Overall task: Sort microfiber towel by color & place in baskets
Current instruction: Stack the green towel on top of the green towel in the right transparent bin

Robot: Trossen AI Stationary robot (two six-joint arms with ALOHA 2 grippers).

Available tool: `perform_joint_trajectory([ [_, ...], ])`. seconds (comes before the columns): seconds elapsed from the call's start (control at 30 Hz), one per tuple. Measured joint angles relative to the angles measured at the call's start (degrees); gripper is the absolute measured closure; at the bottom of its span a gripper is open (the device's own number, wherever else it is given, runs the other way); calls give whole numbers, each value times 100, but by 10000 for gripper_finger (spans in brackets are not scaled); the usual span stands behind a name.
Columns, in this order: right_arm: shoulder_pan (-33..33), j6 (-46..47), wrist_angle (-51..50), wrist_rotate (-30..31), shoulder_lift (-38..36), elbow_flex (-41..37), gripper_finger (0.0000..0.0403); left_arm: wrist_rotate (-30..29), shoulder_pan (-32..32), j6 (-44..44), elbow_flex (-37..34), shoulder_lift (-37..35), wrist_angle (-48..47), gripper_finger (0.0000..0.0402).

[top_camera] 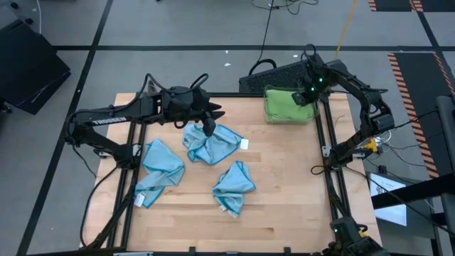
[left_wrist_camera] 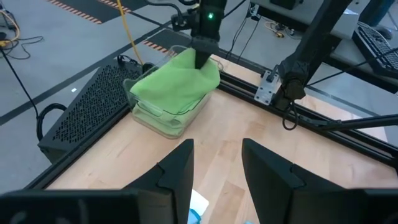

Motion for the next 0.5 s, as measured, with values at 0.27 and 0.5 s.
perform_joint_trajectory([
  [0.27, 3, 64, 263, 282, 0, -12, 393, 48, -2, -22, -1, 0, 4, 266],
  [0.5, 243, 199, 424, 852, 0, -197, 369, 50, -2, -55, -2, 0, 6, 266],
])
